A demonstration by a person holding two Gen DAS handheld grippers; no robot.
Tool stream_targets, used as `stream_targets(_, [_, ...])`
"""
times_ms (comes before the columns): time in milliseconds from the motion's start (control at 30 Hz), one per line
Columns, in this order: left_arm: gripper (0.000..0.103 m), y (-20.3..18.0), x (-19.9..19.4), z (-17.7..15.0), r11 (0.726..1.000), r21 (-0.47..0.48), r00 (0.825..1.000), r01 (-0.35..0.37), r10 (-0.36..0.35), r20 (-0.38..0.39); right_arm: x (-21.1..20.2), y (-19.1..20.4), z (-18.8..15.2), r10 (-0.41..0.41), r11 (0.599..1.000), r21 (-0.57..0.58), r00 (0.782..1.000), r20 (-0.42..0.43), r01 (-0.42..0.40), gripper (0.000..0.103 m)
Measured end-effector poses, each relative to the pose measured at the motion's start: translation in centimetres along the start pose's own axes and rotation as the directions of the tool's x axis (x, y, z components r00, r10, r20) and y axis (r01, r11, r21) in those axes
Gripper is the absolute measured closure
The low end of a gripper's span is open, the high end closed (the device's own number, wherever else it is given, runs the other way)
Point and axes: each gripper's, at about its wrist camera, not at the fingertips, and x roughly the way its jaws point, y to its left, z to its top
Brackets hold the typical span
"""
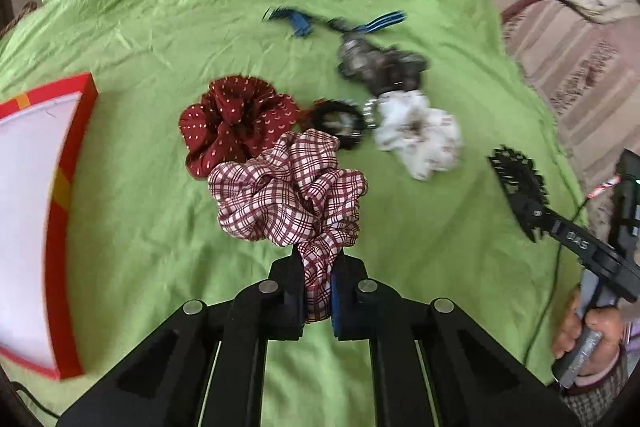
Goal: Organize jewelry
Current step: 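Grasp the plaid scrunchie with the left tool while the right tool grasps the black claw clip, then carry both items into the red-rimmed tray and open both tools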
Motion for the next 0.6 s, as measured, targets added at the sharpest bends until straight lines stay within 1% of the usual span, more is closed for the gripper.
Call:
stream_targets(100, [0.095, -0.4, -3.5, -1.2, 0.999, 0.005, 0.999, 0.040, -0.040, 0.036, -2.2, 0.9, -1.4, 0.028, 1.000, 0.005, 0.999, 0.015, -0.028, 0.072])
stream_targets(200, [0.095, -0.6, -6.3, -2.5, 0.999, 0.013, 0.997, 0.048, -0.049, 0.066, -4.2, 2.0, -2.9, 0.055, 0.998, 0.000, 0.998, 0.024, -0.055, 0.072])
stream_targets(300, [0.095, -0.5, -8.3, -3.6, 0.999, 0.030, 0.995, 0.017, -0.020, 0.097, -5.7, 3.4, -4.3, 0.080, 0.997, -0.014, 0.996, 0.027, -0.080, 0.072])
stream_targets(400, [0.095, 0.3, -9.8, -4.4, 1.000, 0.028, 0.994, 0.000, -0.003, 0.112, -6.6, 4.6, -4.9, 0.099, 0.995, -0.022, 0.995, 0.030, -0.098, 0.072])
stream_targets(500, [0.094, 1.7, -11.4, -5.1, 0.999, 0.021, 0.990, -0.037, 0.034, 0.138, -7.8, 6.4, -5.5, 0.120, 0.992, -0.041, 0.992, 0.035, -0.118, 0.072])
stream_targets(600, [0.094, 4.1, -13.1, -5.7, 0.997, 0.008, 0.985, -0.078, 0.076, 0.157, -8.4, 8.5, -5.9, 0.150, 0.987, -0.061, 0.988, 0.027, -0.148, 0.072])
